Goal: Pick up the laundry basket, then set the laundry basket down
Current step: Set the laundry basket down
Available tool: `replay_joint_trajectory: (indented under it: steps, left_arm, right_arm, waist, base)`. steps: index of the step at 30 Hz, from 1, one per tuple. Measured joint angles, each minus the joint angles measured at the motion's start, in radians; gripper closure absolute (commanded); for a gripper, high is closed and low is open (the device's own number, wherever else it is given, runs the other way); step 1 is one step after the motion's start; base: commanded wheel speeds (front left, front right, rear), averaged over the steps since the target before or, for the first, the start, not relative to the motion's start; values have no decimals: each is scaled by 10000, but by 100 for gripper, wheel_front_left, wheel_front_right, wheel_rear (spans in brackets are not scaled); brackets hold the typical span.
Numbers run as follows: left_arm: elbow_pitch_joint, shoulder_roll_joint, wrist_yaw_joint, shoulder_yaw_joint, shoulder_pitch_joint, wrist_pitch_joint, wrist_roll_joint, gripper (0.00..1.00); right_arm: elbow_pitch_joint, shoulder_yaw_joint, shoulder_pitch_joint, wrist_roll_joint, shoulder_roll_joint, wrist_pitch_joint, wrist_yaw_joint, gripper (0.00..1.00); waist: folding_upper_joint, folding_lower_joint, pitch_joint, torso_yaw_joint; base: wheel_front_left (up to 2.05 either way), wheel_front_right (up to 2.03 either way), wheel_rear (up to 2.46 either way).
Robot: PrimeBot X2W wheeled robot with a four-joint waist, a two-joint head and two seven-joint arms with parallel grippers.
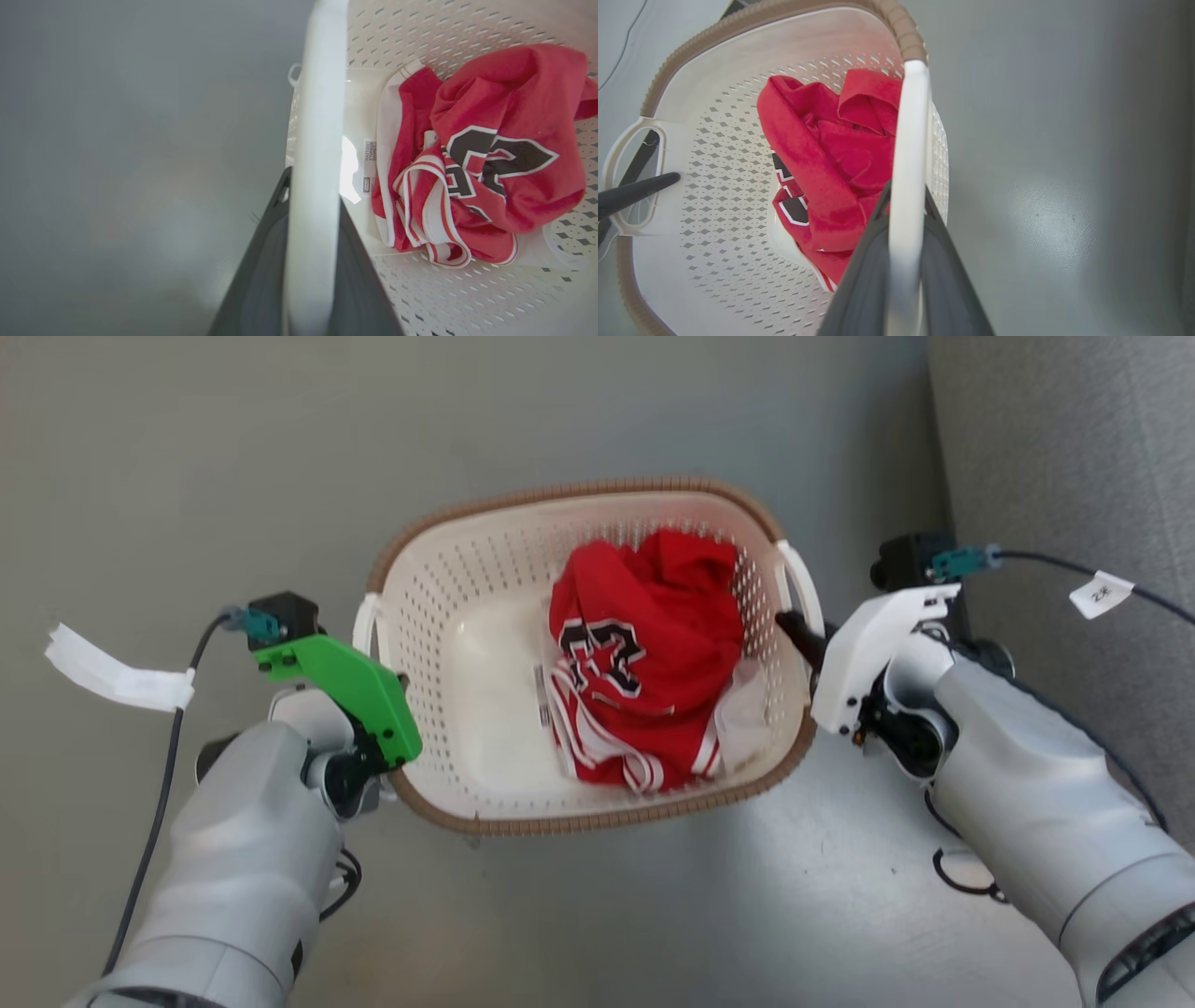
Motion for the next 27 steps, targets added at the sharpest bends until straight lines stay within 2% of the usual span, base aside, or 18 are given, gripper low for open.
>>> replay_joint_trajectory:
  steps: [13, 27]
  left_arm:
    - [-270, 13, 215, 0, -1047, -1244, 278, 100]
    - [-360, 119, 353, -4, -2080, -2240, 673, 100]
  right_arm:
    - [-155, 226, -1219, -631, -244, -1264, 0, 100]
    - [-73, 359, -2265, -951, -303, -2052, 0, 100]
  waist:
    - [0, 0, 1796, 26]
    - [0, 0, 3551, 39]
  base:
    - [0, 0, 0]
    - [0, 0, 0]
